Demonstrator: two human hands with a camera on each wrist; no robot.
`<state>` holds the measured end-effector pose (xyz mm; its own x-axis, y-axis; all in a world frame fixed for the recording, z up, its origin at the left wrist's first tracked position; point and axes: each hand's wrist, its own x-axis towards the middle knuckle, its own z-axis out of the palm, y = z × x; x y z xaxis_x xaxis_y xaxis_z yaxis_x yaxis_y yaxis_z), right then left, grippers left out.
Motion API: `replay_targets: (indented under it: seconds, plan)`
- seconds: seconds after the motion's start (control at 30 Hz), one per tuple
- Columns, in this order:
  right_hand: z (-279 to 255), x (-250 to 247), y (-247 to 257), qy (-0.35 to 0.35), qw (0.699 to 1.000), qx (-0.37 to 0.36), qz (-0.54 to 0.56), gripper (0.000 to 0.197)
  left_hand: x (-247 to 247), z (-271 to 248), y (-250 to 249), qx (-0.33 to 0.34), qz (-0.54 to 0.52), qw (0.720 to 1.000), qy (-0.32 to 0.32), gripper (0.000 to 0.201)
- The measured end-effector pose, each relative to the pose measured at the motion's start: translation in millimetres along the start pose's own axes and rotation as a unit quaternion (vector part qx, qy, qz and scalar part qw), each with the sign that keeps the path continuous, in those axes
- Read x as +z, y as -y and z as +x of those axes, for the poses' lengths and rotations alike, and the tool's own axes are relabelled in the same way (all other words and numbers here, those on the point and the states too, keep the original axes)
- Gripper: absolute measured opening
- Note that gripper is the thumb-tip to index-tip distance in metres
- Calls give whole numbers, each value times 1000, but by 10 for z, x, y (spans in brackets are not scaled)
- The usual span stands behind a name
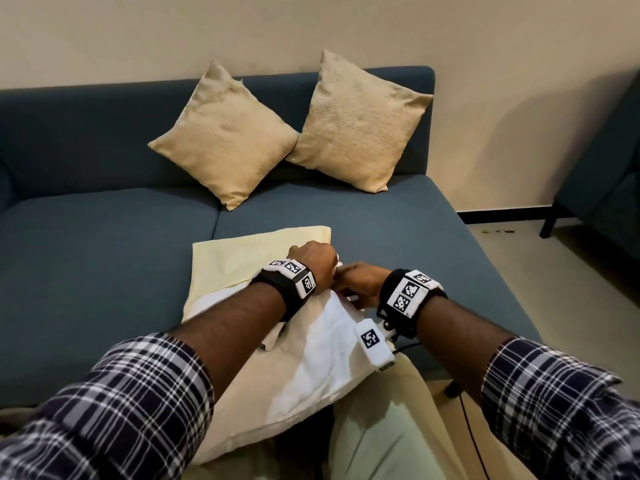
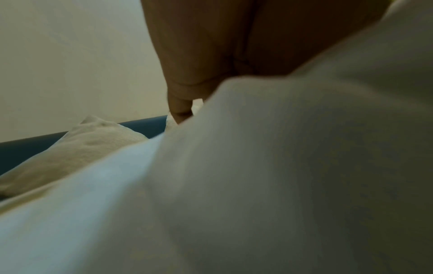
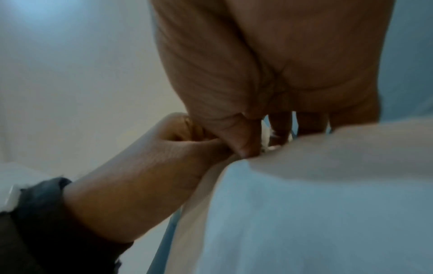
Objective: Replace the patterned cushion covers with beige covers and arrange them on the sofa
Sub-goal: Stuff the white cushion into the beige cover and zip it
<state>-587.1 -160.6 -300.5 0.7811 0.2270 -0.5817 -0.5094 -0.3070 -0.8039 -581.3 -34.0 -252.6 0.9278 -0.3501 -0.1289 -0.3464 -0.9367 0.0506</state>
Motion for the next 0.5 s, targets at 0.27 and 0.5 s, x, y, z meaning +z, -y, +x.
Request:
replay_targets:
  seconds: [0.27,0.5]
  plan:
    - [106,340,10,-89,987,-119,-63,23,57,31,163,32,-12,999,-36,22]
    - [169,-88,52,-239,960,-87,-119,37,-32,-14,410,0,-114,992,-59,14]
